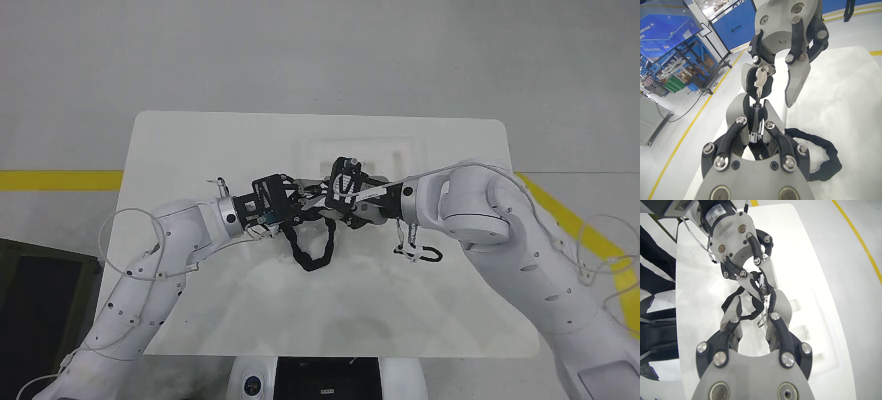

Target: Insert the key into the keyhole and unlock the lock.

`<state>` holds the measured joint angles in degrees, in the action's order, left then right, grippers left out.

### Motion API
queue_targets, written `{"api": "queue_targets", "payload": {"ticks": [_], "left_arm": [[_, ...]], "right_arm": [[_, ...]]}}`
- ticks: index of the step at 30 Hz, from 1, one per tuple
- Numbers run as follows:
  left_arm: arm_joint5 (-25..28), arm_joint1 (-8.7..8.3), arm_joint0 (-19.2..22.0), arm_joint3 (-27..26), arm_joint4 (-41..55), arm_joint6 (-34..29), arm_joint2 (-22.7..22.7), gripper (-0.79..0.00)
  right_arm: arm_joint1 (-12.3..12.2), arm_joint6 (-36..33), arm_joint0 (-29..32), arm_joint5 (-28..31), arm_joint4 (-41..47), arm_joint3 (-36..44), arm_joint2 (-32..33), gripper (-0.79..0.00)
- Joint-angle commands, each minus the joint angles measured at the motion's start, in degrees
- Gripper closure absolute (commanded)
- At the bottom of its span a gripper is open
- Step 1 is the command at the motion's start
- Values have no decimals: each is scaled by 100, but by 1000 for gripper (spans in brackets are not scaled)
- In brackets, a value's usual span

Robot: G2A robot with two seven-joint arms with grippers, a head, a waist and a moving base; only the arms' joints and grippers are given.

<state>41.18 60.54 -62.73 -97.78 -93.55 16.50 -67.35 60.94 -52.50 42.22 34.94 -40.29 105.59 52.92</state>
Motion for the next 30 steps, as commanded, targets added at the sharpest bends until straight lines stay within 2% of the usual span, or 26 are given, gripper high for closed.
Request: {"api": "queue_targets", "payload": {"ticks": [1, 8, 14, 20, 30], "left_arm": [[-33, -1, -26, 32, 55, 9, -19, 0], [-225, -18, -211, 292, 378, -127, -232, 0], [-299, -64, -363, 493, 614, -573, -575, 0], [-447, -87, -424, 716, 1102, -1108, -915, 0], [-781, -21, -255, 1293, 1870, -2254, -827, 0]], "right_arm": [[-3, 80, 24, -57, -23, 23, 31, -785], [-63, 415, 327, -428, -111, 202, 386, -785], [-145, 963, 877, -682, -169, 367, 846, -785], [-230, 1524, 1467, -638, -399, 505, 1292, -785], [-344, 2301, 2319, -530, -772, 582, 2023, -785]]}}
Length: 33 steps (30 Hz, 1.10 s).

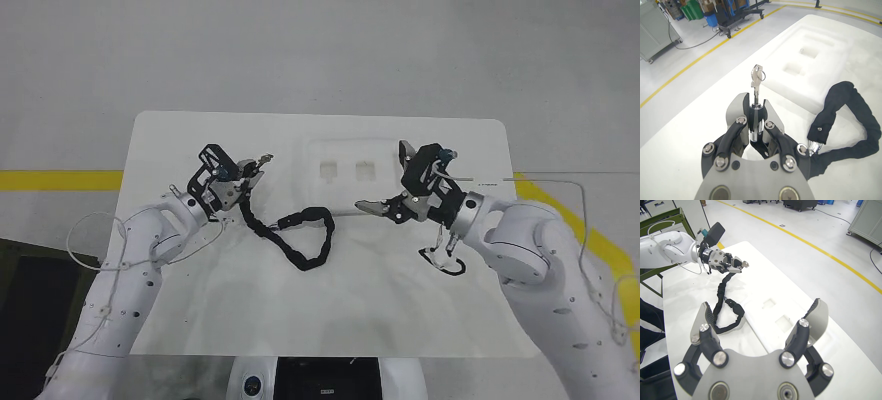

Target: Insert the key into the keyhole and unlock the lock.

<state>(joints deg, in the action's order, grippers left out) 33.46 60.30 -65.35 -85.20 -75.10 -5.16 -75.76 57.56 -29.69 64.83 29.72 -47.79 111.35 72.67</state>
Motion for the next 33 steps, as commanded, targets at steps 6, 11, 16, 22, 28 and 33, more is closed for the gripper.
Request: {"api": "queue_targets", "payload": {"ticks": [6, 11, 16, 22, 28, 33], "left_arm": [[-32, 5, -122, 83, 307, -396, -4, 0], [-49, -1, -254, 49, 413, -494, -30, 0], [-84, 3, -270, 98, 481, -595, -19, -52], [-37, 12, -227, 230, 539, -656, 38, -702], [6, 3, -272, 164, 564, -494, -10, -785], [-99, -22, -528, -273, 671, -60, -242, -785]], "right_arm": [[-56, 141, 519, -114, -84, 101, 400, -785], [-79, 126, 707, -117, -81, 180, 565, -785], [-84, 131, 739, -163, -91, 214, 624, -785], [-80, 203, 768, -249, -107, 250, 655, -785], [-84, 271, 876, -301, -112, 309, 744, -785], [-83, 591, 998, -259, -161, 370, 845, -785]]}}
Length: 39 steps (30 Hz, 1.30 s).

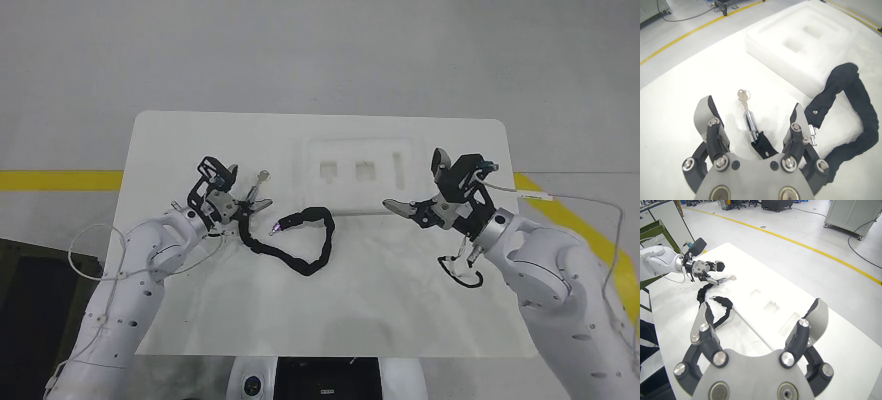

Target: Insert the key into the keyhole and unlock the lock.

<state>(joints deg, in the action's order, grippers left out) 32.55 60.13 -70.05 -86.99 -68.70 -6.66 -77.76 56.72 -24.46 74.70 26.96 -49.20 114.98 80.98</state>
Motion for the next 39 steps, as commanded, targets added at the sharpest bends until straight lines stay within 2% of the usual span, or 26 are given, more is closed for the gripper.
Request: {"api": "queue_targets", "payload": {"ticks": [1, 5, 10, 15, 19, 28, 30, 39], "left_arm": [[-18, -12, -137, -202, 58, 153, -98, -785], [-138, -39, -476, -666, 186, 575, -397, -785], [-418, -65, -886, -1163, -76, 1709, -860, -785], [-874, -79, -1251, -1200, -320, 2598, -1348, -785], [-1033, -94, -1464, -1179, -395, 3040, -1731, -785], [-1280, -126, -1704, -1360, -519, 3262, -2496, -785], [-1371, -118, -1782, -1470, -540, 3263, -2549, -785], [-1385, -114, -1808, -1500, -535, 3259, -2557, -784]], "right_arm": [[2, 163, 35, 49, -45, 9, 22, -785], [15, 578, 107, 93, -137, -49, 54, -785], [30, 1076, 173, 44, -386, -291, 126, -785], [35, 1522, 268, -213, -712, -581, 360, -785], [30, 1804, 379, -387, -897, -758, 623, -785], [27, 2221, 527, -536, -1113, -1046, 1040, -785], [30, 2243, 540, -691, -1311, -1069, 1069, -785], [30, 2243, 540, -691, -1311, -1069, 1069, -785]]}}
